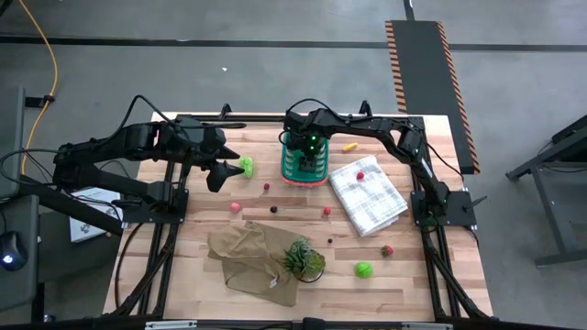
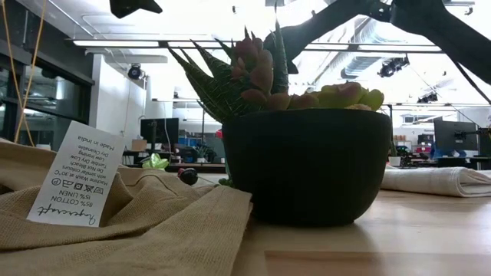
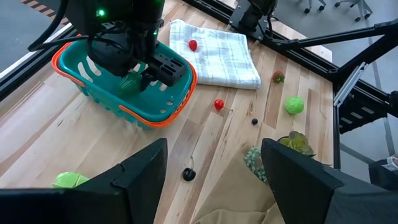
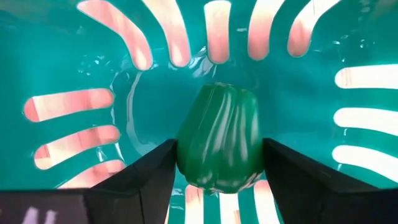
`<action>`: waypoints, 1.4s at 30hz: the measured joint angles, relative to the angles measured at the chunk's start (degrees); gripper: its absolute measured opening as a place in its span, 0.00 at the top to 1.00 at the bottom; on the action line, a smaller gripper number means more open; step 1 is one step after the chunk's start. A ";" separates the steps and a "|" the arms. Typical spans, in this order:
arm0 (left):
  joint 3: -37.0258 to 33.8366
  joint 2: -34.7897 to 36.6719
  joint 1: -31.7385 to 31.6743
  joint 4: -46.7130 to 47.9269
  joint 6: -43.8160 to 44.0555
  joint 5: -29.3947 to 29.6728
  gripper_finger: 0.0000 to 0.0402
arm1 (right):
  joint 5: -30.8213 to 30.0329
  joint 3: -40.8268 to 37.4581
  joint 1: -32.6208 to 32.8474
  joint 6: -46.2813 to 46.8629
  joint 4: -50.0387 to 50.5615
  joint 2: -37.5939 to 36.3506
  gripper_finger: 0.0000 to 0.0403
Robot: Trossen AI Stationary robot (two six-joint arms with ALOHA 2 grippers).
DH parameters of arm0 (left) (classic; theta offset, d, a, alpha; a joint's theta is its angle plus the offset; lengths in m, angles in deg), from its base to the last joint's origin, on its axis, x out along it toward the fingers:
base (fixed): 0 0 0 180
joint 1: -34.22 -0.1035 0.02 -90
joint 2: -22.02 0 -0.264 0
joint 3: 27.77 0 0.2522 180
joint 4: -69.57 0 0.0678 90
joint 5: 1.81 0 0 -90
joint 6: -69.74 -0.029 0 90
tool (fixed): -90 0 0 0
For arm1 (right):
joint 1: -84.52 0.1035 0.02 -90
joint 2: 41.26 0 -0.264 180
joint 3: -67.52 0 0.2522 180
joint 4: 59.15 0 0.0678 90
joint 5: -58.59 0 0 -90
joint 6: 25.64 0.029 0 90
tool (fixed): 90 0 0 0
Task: Pick and placing Produce into tupperware
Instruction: Put the green bell pepper into the green basket, then put the red raspberry into the green basket
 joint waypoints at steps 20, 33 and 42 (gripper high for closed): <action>0.00 0.00 0.00 0.00 0.00 0.00 0.38 | 1.29 1.46 -0.17 3.00 1.50 -0.10 0.35; 0.00 0.00 0.00 0.00 0.00 -0.01 0.38 | 1.51 12.23 -0.17 3.94 5.69 -0.15 0.35; 0.00 0.00 0.01 0.00 0.00 0.01 0.38 | 1.59 20.80 -0.65 4.44 11.15 -0.15 0.35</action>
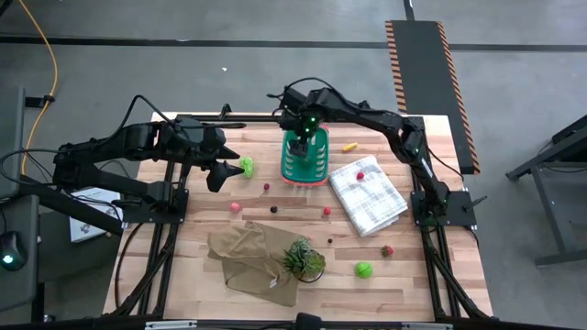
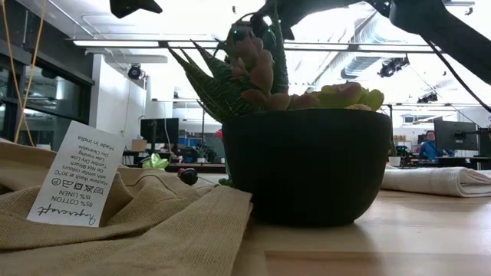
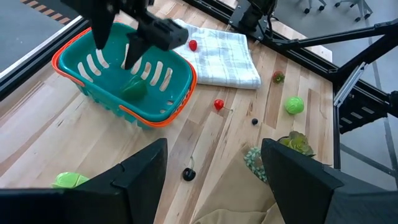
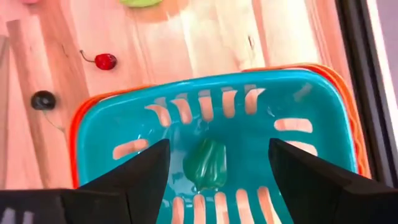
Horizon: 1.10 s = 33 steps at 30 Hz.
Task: Pick and placing Produce into tupperware
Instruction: Put the red raspberry into the green basket
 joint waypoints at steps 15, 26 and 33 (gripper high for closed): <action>0.00 0.00 0.00 -0.01 -0.44 -0.02 0.38 | 9.21 7.26 -1.29 6.54 1.98 -2.76 0.35; 0.00 0.02 0.00 -0.02 -0.44 -0.04 0.38 | 8.77 7.75 -1.16 7.82 1.46 -9.94 0.35; 0.00 0.02 0.00 -0.01 -0.44 -0.02 0.38 | 7.43 7.74 0.01 8.24 0.99 -16.91 0.35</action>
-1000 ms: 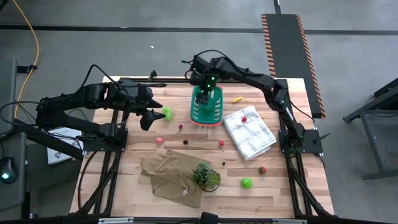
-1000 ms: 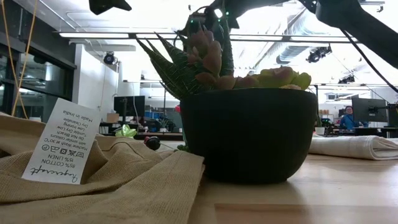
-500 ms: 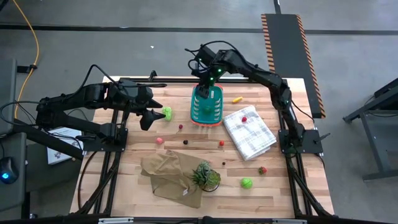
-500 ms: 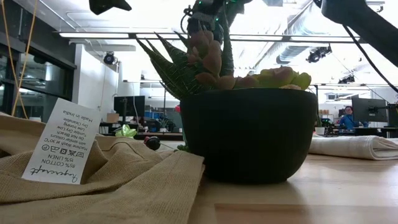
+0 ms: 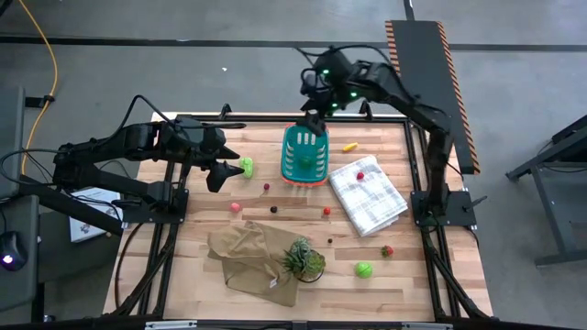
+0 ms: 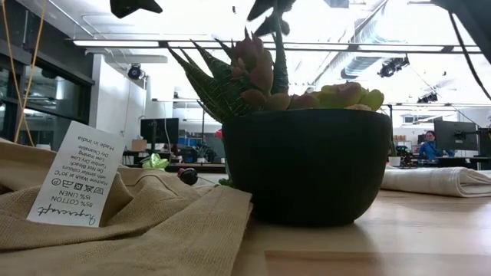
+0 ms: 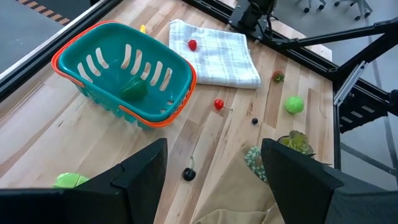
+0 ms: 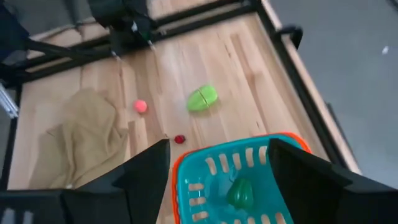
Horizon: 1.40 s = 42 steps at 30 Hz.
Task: Pick and placing Produce into tupperware
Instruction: Put the red raspberry into the green basket
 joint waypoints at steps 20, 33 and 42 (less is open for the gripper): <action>0.00 0.00 0.00 -0.01 0.01 0.00 0.38 | -5.47 -3.93 3.27 0.89 1.26 -9.04 0.35; 0.00 0.00 0.00 -0.01 0.02 0.00 0.38 | -4.98 -43.55 4.76 9.29 -22.99 -26.10 0.43; 0.00 0.00 0.00 -0.02 0.02 0.02 0.38 | -8.48 -64.31 4.71 23.59 -31.51 -41.20 0.42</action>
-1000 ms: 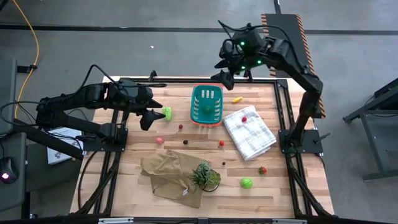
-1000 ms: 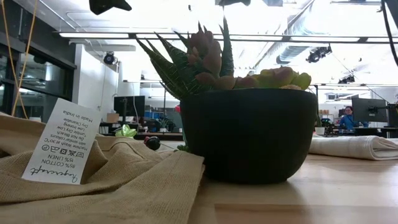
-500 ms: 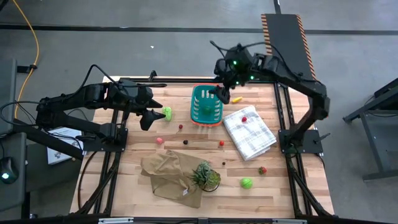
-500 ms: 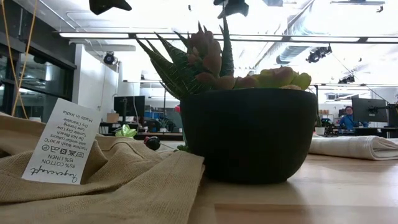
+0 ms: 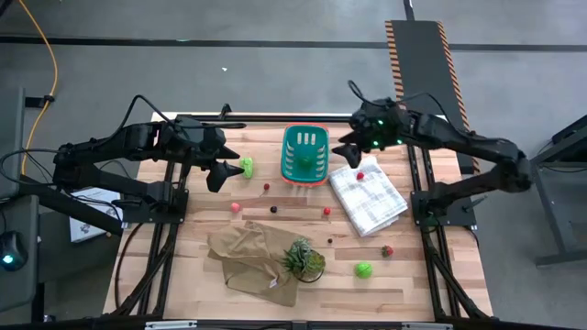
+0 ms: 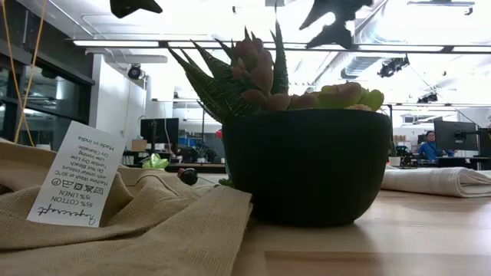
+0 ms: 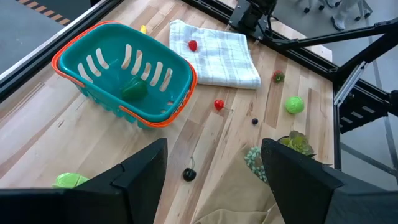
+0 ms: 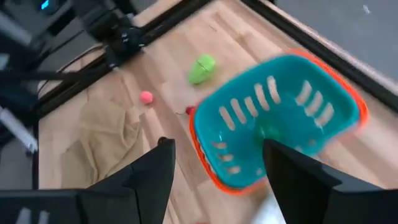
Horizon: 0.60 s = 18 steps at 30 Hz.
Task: Pick and placing Produce into tupperware
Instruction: Put the red raspberry into the green basket
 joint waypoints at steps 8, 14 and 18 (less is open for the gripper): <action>0.00 0.00 -0.02 -0.01 0.00 1.55 0.38 | -2.79 -8.96 -0.01 11.42 0.57 -8.22 0.42; 0.00 0.00 0.00 0.00 0.16 2.49 0.38 | -5.93 -11.51 -0.01 16.74 8.80 -10.61 0.42; 0.00 0.00 0.00 -0.01 0.37 2.88 0.38 | -9.30 -11.51 -0.02 19.42 16.05 -10.54 0.42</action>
